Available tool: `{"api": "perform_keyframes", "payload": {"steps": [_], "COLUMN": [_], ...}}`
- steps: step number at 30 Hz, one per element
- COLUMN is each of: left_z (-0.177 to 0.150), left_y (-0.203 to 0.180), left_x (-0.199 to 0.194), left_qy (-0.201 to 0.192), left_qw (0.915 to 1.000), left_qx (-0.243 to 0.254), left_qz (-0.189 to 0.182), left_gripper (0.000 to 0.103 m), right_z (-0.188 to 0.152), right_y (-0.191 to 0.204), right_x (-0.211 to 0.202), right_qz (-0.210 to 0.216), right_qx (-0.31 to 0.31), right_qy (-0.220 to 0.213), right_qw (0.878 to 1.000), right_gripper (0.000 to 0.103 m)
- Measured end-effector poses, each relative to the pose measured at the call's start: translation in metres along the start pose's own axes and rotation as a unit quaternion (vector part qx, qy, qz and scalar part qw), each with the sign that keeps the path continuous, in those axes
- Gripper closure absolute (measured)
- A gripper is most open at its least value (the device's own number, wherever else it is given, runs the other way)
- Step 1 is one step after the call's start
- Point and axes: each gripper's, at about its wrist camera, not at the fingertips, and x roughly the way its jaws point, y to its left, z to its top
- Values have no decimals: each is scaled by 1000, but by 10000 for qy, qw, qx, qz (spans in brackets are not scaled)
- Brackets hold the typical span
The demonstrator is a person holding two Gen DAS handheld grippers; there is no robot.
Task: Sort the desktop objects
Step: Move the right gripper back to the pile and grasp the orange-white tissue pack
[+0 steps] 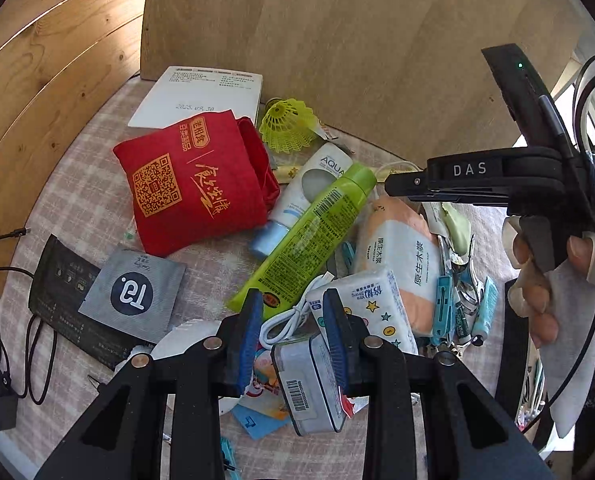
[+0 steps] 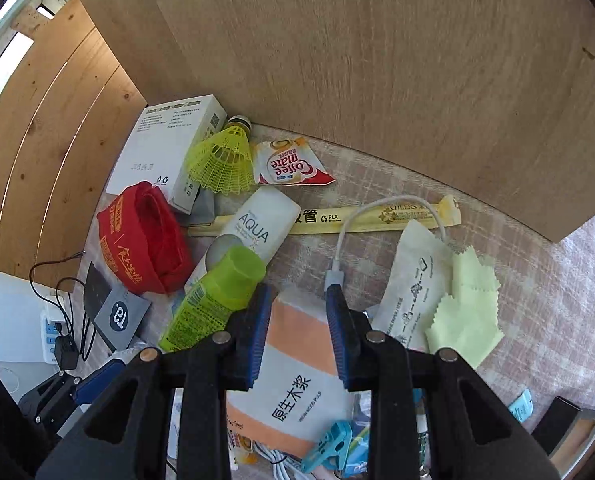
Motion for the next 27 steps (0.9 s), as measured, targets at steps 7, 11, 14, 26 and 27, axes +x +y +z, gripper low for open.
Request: {"api": "perform_keyframes", "payload": {"steps": [7,11,14,26,27], "left_z": [1,-11,-23,-73,-77], "left_y": [-9,-22,-29,-31,-30], "left_x": [17,21,20,0,-5], "left_qy": [189,293,338,289,239], "left_qw": [9996,9989,9983,9985,9988], "left_qx": [71,291,432,452,413], "left_qz": [-174,-232,-215,-77,-97], "left_gripper": [74,73,72,72,72], "right_z": [-4,-24,-42,-130,-136], "right_y": [-5,-1,-3,-22,-25], "right_x": [15,11,8,-4,-7], "right_qz": [284,311,375,510,517], "right_qx": [188,11,-20,115,133], "right_qy": [326,458,543,754,757], "right_qw": [9989,9985,9978,9958,9957], "right_gripper": [73,73,71,68,67]}}
